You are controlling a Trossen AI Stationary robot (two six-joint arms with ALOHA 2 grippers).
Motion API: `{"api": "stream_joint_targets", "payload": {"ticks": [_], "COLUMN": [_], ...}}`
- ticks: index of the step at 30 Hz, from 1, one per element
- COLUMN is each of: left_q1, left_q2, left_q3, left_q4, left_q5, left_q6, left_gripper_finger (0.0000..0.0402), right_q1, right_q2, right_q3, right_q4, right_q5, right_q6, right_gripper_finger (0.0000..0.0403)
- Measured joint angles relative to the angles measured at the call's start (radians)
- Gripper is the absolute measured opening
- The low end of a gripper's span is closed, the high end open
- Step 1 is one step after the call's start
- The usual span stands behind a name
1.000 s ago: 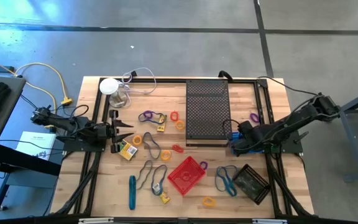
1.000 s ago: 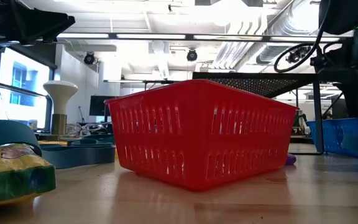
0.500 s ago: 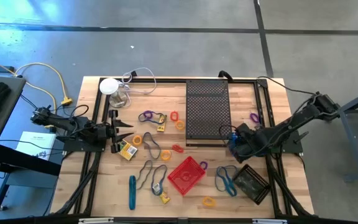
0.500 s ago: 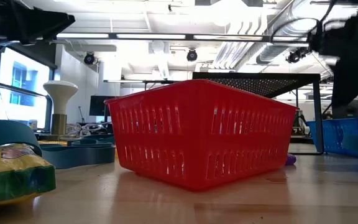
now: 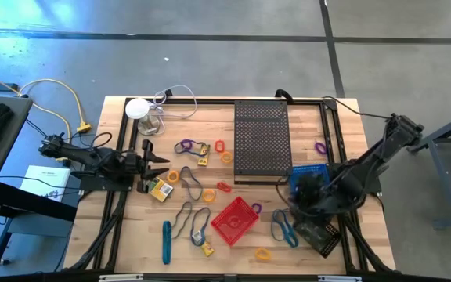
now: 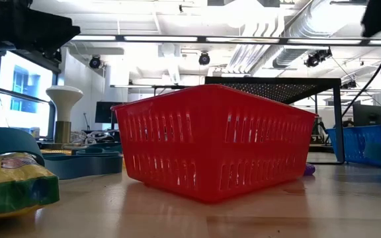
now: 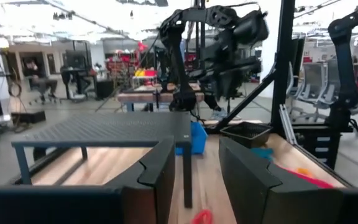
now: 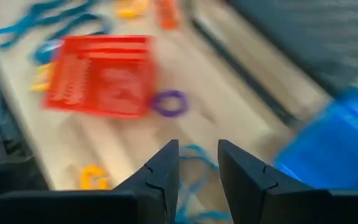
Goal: Pick & Place Office Desk Supplies
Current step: Put the blue rubberband into the red basket
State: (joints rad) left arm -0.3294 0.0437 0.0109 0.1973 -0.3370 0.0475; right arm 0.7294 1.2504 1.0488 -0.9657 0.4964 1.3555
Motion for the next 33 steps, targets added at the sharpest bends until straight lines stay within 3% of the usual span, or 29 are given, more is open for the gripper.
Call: {"api": "stream_joint_targets", "payload": {"ticks": [5,14,33], "left_q1": [0.0,0.0,0.0], "left_q2": [0.0,0.0,0.0], "left_q3": [0.0,0.0,0.0], "left_q4": [-0.027,-0.034,0.052], "left_q5": [0.0,0.0,0.0], "left_q6": [-0.009,-0.155,-0.117], "left_gripper_finger": [0.012,0.012,0.012], "right_q1": [0.048,0.024,-0.074], "right_q2": [0.055,0.218,0.369], "right_q3": [-0.063,-0.071,-0.07], "right_q4": [0.247,0.245,0.214], "right_q5": [-0.016,-0.052,-0.19], "right_q6": [-0.156,-0.149,-0.197], "right_gripper_finger": [0.0098,0.0085,0.0052]}}
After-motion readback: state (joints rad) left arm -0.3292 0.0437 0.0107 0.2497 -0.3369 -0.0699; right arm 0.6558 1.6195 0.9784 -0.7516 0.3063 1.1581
